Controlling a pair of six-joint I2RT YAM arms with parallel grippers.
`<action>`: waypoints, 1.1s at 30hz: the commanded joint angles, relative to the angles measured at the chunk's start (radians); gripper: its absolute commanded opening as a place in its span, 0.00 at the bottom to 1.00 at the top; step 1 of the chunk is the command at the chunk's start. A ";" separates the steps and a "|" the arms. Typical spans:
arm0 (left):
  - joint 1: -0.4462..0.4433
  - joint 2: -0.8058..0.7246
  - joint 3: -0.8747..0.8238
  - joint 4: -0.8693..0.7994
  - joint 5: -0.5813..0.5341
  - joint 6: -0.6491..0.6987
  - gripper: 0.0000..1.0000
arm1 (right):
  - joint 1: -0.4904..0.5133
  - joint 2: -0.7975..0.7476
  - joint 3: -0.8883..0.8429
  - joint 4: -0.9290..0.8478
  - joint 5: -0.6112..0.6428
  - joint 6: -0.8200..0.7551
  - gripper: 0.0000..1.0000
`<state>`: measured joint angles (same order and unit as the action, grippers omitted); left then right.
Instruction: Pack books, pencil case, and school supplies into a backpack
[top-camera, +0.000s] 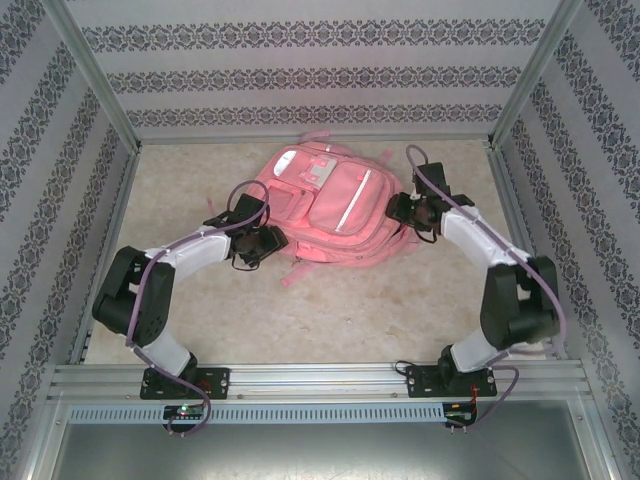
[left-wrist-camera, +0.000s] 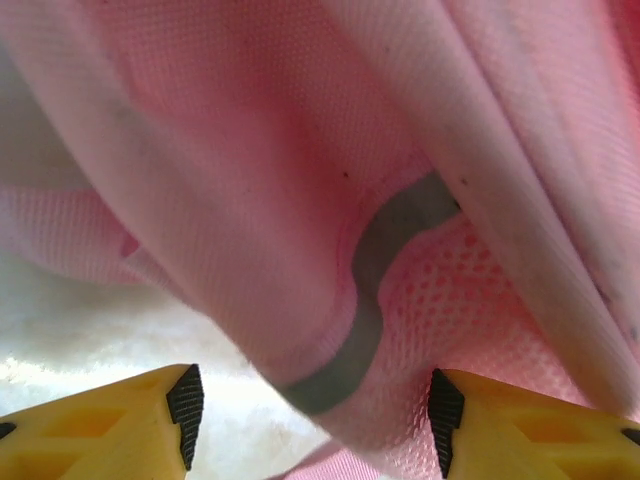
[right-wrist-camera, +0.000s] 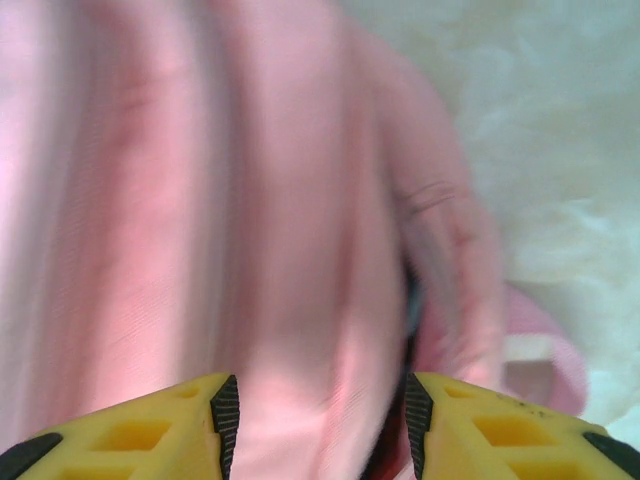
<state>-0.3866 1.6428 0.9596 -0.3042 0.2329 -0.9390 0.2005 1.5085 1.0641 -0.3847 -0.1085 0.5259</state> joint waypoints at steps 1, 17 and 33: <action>0.011 0.031 0.023 0.076 0.001 -0.032 0.59 | 0.088 -0.138 -0.089 0.082 0.056 -0.027 0.47; 0.011 0.129 0.102 0.071 0.011 0.050 0.26 | 0.712 -0.068 -0.265 0.419 0.384 0.156 0.40; 0.015 0.152 0.129 0.064 0.049 0.087 0.26 | 0.850 0.346 -0.088 0.602 0.546 0.498 0.27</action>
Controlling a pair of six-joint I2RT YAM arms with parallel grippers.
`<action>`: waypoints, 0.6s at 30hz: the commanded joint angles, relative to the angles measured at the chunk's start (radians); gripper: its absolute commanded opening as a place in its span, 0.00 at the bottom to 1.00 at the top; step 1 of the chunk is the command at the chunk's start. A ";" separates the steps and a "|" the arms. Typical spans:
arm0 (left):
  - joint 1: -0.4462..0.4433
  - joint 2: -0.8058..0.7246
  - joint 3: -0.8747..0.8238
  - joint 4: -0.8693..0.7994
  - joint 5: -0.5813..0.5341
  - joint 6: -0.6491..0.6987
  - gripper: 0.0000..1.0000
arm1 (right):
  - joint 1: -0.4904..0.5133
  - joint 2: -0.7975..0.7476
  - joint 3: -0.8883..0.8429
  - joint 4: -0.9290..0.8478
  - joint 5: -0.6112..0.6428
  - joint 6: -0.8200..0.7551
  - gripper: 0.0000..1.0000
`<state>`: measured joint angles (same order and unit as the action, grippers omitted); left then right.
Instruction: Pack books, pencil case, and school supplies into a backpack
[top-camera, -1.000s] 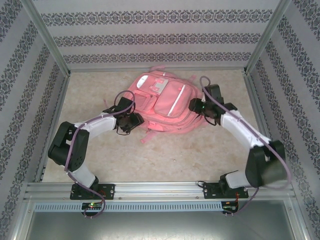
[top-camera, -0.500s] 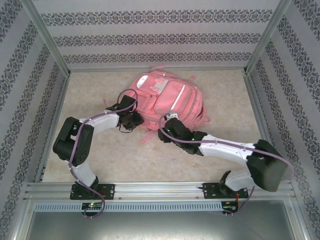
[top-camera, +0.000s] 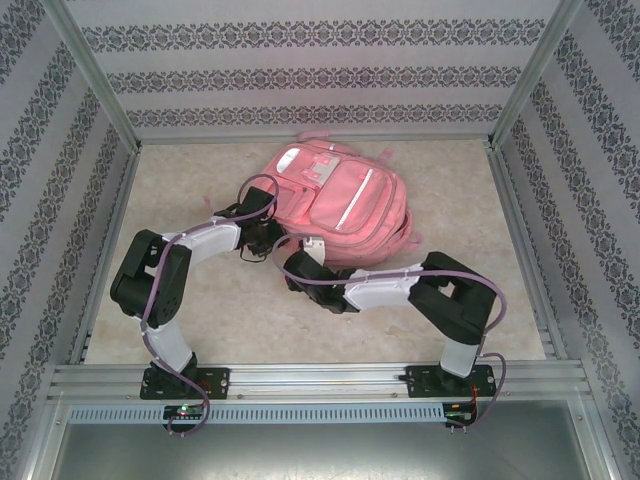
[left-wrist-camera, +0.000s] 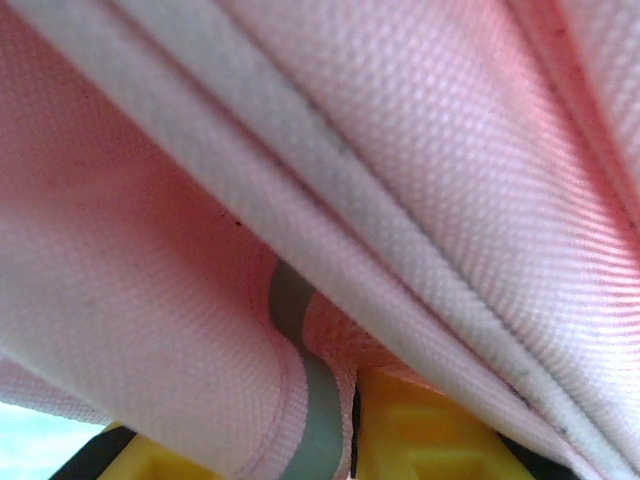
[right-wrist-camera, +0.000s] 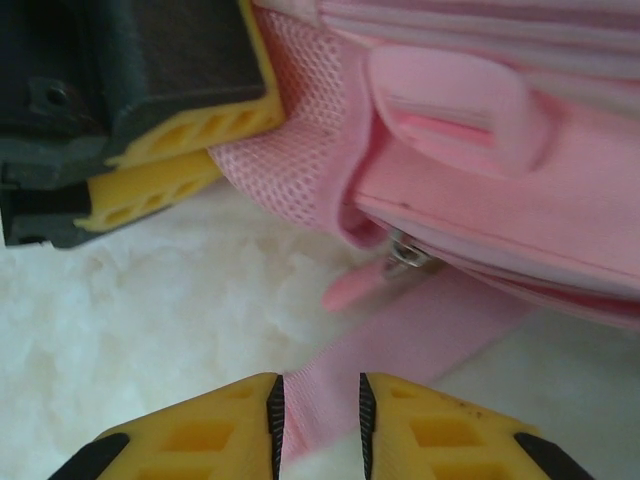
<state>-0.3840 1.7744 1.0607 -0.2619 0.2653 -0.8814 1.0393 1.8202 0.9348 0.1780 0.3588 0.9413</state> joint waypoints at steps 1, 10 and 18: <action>0.014 0.019 0.027 0.022 0.016 0.025 0.26 | 0.011 0.045 0.047 0.038 0.083 0.096 0.27; 0.020 0.023 0.042 -0.003 0.016 0.026 0.26 | 0.000 0.113 0.060 0.043 0.093 0.202 0.30; 0.020 0.026 0.045 -0.011 0.017 0.028 0.26 | -0.031 0.143 0.082 0.067 0.075 0.197 0.30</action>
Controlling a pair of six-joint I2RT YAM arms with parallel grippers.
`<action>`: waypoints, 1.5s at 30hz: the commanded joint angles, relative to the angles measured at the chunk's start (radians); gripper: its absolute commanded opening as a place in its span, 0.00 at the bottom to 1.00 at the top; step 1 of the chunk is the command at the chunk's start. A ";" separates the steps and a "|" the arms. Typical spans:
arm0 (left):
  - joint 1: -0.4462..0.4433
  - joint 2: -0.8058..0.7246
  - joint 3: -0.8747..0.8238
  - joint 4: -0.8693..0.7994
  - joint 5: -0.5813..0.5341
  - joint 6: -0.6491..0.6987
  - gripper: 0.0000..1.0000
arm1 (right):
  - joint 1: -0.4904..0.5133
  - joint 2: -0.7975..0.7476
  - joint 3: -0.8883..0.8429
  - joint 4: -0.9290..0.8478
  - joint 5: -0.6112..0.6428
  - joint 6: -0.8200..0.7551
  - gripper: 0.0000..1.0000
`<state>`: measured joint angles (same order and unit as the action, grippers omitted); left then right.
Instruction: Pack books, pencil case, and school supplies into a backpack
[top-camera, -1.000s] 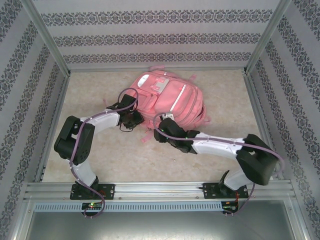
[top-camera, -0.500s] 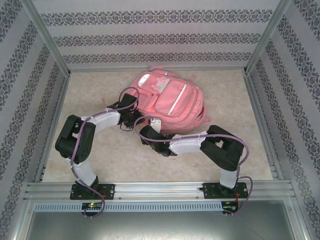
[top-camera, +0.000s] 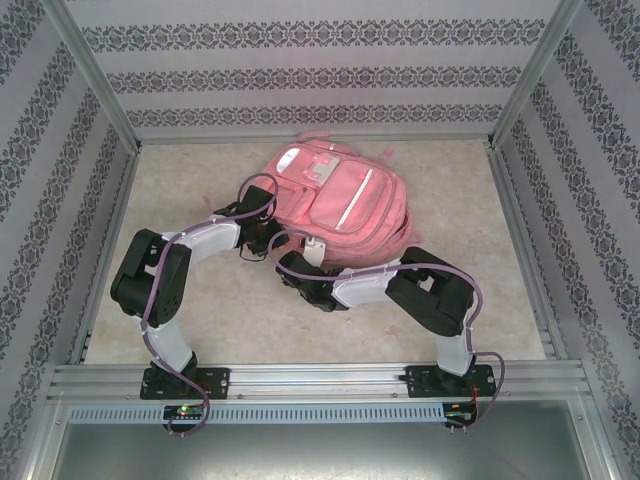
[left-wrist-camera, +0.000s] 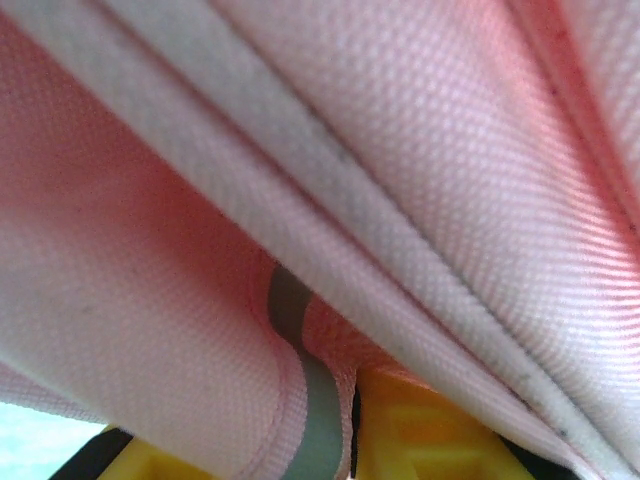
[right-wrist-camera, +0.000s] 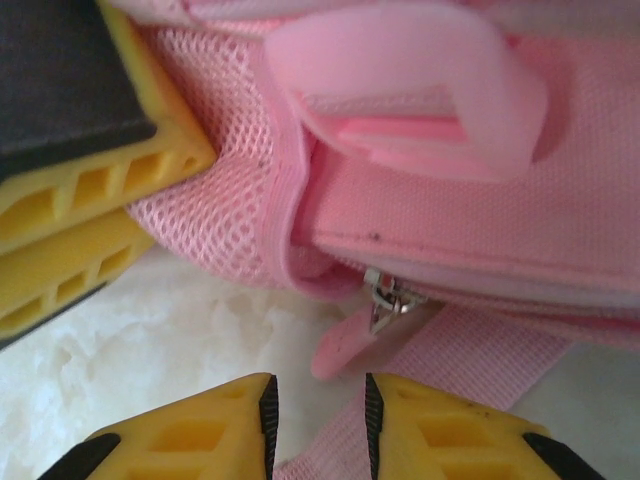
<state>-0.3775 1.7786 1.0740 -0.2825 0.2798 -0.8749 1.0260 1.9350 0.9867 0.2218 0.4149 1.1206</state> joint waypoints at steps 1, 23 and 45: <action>0.015 0.021 0.029 0.009 0.003 0.022 0.26 | -0.021 0.032 0.037 0.019 0.014 0.014 0.30; 0.015 0.013 0.031 0.010 0.012 0.011 0.25 | -0.054 0.094 0.119 -0.128 0.045 0.064 0.11; 0.100 -0.018 0.043 -0.065 -0.099 -0.042 0.00 | -0.059 -0.163 -0.066 -0.329 -0.019 -0.022 0.00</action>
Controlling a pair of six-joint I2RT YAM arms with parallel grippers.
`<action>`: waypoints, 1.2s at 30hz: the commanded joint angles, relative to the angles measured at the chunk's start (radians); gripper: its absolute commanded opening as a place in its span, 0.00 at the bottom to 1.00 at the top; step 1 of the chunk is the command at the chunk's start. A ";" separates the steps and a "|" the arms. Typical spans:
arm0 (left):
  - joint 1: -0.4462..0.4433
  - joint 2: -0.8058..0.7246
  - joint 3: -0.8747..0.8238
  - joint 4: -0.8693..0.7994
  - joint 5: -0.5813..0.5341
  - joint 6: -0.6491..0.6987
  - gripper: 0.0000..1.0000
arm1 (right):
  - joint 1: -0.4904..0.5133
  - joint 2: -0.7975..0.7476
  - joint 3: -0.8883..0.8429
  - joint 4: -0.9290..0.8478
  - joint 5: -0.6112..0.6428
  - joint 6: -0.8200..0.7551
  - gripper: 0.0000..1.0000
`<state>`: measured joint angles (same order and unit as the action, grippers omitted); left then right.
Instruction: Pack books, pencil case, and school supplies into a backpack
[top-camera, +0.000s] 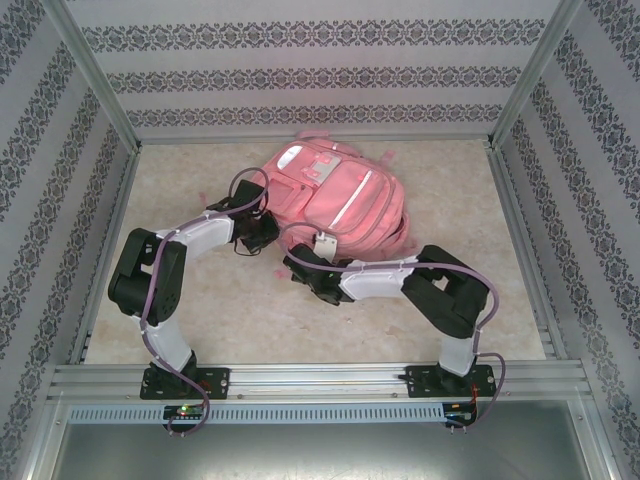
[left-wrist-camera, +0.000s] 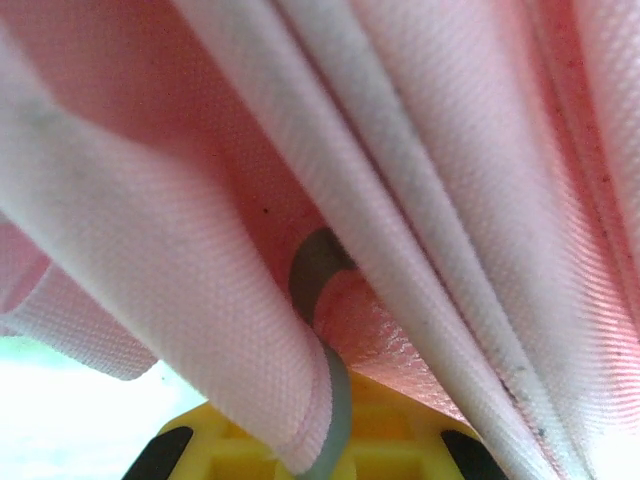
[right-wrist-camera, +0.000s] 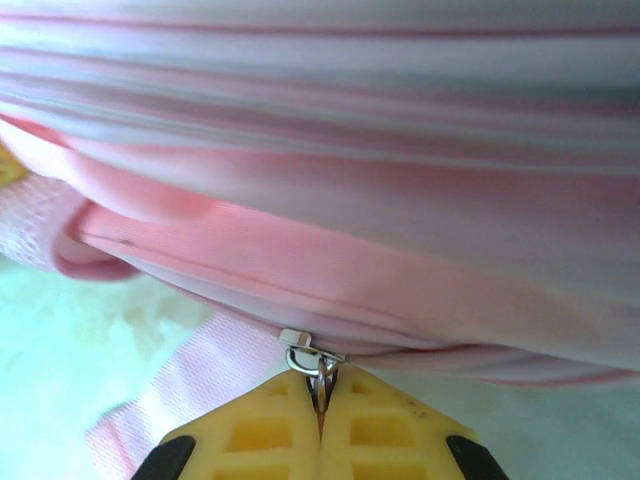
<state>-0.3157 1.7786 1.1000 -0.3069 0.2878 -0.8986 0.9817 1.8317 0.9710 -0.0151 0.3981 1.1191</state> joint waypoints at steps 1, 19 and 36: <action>0.041 -0.020 0.016 -0.046 -0.115 -0.019 0.00 | -0.020 -0.083 -0.071 -0.099 -0.004 -0.025 0.00; 0.160 -0.057 0.000 -0.117 -0.181 0.050 0.00 | -0.210 -0.448 -0.310 -0.209 -0.116 -0.246 0.00; -0.235 -0.325 -0.191 -0.009 -0.119 -0.343 0.47 | -0.215 -0.412 -0.273 -0.131 -0.320 -0.399 0.00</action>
<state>-0.4835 1.4612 0.9463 -0.3840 0.1749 -1.0897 0.7673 1.4105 0.6872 -0.1394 0.1387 0.7582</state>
